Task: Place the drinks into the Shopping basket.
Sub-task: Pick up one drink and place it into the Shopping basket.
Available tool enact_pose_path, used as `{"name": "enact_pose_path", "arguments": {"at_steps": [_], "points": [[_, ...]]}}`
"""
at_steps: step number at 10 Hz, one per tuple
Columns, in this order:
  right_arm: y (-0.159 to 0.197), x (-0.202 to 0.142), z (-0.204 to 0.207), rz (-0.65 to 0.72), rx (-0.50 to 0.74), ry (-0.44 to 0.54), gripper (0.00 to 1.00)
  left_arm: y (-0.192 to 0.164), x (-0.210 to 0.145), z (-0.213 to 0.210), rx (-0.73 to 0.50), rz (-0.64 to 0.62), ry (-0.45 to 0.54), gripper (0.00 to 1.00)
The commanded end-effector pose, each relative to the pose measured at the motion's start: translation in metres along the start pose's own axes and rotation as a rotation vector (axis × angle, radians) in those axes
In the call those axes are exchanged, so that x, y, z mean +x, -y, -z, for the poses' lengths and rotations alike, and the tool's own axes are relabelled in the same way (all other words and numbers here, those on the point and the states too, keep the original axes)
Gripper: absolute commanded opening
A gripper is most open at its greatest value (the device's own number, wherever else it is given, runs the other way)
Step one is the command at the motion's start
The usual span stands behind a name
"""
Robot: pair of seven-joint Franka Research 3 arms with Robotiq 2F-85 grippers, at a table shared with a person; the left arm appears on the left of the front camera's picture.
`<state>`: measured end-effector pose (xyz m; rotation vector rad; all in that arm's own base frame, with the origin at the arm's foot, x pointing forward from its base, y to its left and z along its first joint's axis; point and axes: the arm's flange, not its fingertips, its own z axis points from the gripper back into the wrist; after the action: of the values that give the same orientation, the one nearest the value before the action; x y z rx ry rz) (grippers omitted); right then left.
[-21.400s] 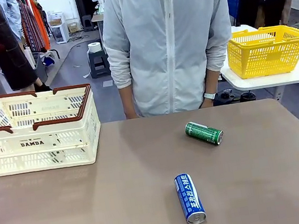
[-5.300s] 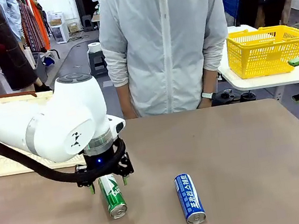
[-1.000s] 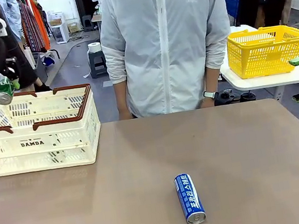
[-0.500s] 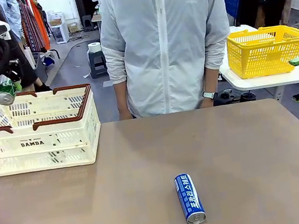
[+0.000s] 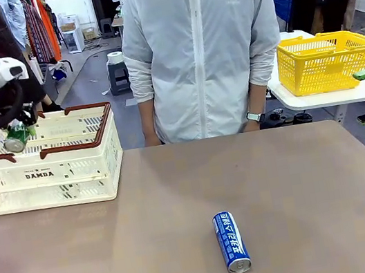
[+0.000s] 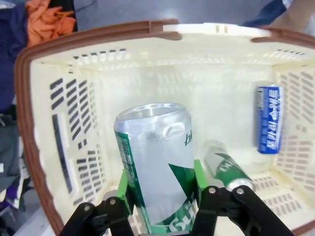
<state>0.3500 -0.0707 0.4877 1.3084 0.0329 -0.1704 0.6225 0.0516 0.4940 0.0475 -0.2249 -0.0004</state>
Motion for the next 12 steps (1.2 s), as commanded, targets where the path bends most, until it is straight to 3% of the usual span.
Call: {"name": "enact_pose_path", "arguments": {"at_steps": [1,4,7,9,12], "points": [[-0.003,-0.001,-0.002,0.007,-0.009,-0.008,1.0,-0.012,-0.009,0.024,-0.018,0.055,0.002,0.0],[-0.003,-0.001,-0.002,0.007,-0.009,-0.008,1.0,-0.021,-0.011,0.087,-0.045,0.093,-0.102,0.0],[-0.003,-0.001,-0.002,0.007,-0.009,-0.008,1.0,-0.024,-0.008,0.124,-0.044,0.095,-0.151,0.0],[-0.003,-0.001,-0.002,0.007,-0.009,-0.008,1.0,-0.019,-0.005,0.124,-0.054,0.097,-0.157,1.0],[-0.003,-0.001,-0.002,0.007,-0.009,-0.008,1.0,-0.013,-0.004,0.12,-0.054,0.098,-0.153,1.0]]}}
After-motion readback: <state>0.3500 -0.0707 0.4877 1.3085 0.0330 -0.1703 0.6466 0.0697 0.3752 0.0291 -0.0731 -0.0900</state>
